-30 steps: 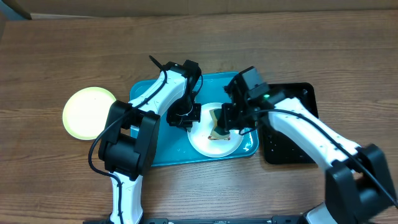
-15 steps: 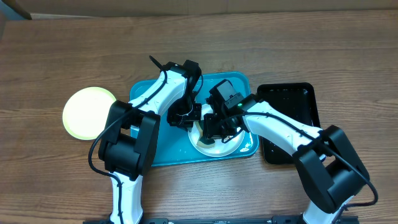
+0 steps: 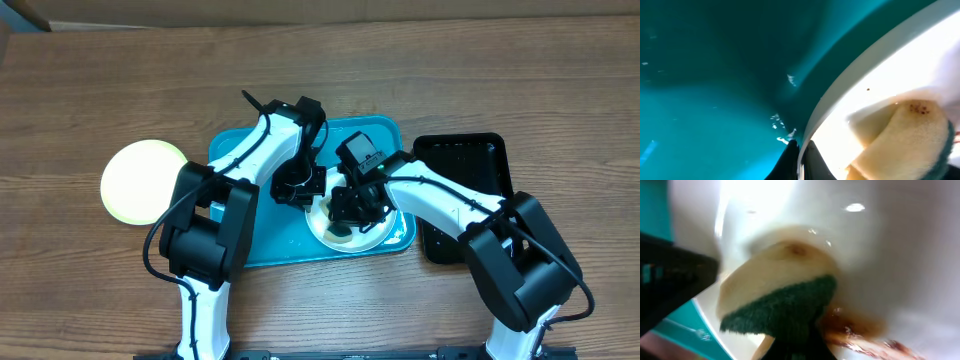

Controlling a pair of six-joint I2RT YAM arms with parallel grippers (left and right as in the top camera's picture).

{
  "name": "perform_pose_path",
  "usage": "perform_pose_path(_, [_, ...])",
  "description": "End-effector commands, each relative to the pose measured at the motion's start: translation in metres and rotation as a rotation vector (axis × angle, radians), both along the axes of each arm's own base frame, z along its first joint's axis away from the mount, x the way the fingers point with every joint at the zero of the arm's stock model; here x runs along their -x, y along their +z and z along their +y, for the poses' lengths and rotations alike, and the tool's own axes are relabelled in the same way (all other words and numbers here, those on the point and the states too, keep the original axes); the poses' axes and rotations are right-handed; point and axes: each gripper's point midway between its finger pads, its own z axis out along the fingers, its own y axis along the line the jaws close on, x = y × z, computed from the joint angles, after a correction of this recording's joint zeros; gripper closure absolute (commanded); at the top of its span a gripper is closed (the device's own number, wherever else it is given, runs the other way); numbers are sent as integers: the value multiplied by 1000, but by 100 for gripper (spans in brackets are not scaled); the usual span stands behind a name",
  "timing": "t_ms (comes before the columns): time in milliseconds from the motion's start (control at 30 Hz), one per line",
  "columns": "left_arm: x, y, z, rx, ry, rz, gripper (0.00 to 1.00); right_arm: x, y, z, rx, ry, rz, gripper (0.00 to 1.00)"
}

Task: Clean dirty plates on tray and stack at the side
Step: 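Scrub the white plate with the sponge in the right gripper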

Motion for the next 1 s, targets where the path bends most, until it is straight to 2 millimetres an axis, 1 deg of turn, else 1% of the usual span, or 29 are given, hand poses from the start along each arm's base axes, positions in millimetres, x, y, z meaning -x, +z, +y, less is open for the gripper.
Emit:
perform_pose_path(0, [4,-17,16,-94,23,14,96,-7,-27,-62,251,-100,-4,96])
perform_pose_path(100, [3,-18,21,-122,32,8,96,-10,-27,-83,309,-134,7,96])
perform_pose_path(233, [2,-17,25,-127,44,11,96,-13,-26,-102,355,-158,10,96])
perform_pose_path(333, [1,-17,27,-127,54,11,96,-17,-21,-113,391,-175,-8,96])
perform_pose_path(400, [1,-17,27,-127,55,11,96,-20,-17,-117,398,-186,-26,96])
perform_pose_path(467, [1,-17,27,-126,55,10,96,-26,-9,-120,409,-210,-60,96])
perform_pose_path(600, [1,-15,26,-124,67,8,96,-38,12,-131,452,-317,-137,96])
perform_pose_path(800, [1,-15,26,-125,67,10,96,-47,40,-128,412,-340,-203,96])
perform_pose_path(967, [1,-15,26,-127,71,10,96,-51,76,-129,358,-361,-281,96])
